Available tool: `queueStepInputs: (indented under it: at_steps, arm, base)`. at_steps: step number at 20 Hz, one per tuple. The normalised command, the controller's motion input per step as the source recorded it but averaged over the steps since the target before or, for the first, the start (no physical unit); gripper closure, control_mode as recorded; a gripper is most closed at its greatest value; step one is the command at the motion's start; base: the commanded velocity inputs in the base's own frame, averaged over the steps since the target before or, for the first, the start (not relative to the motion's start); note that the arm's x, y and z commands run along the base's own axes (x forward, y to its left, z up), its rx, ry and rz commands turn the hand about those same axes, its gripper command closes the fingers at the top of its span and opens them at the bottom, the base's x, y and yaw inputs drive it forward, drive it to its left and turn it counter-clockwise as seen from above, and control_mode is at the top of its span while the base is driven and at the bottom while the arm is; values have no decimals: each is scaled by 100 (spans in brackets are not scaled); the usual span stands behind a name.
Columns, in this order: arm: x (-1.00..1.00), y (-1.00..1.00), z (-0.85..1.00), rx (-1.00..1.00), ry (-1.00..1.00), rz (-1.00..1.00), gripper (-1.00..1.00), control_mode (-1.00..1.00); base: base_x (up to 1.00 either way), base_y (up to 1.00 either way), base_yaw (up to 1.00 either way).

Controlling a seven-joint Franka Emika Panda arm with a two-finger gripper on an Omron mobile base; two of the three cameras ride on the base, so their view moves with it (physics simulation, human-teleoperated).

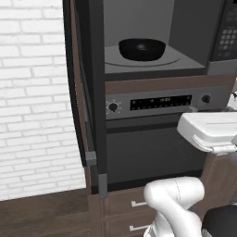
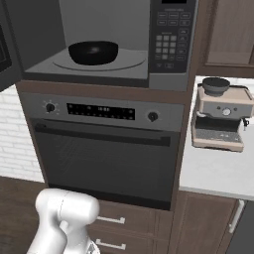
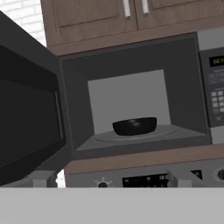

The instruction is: Open the microwave, place the bowl with waffle inside the microwave, then close the microwave door and turn it on.

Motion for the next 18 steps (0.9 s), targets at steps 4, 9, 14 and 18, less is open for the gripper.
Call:
queueStepInputs:
  at_steps: [4, 9, 14, 18]
  arm:
    - [-52, 55, 0, 0, -29, 0, -100, -100]
    - [-70, 84, 1, -9, -41, 0, -100, -100]
    - [-57, 96, 11, -19, -38, 0, -100, -100]
    - [-37, 100, 13, -24, -28, 0, -100, -100]
  base:
    - [0, 0, 0]
    - [0, 0, 0]
    - [0, 0, 0]
    - [0, 0, 0]
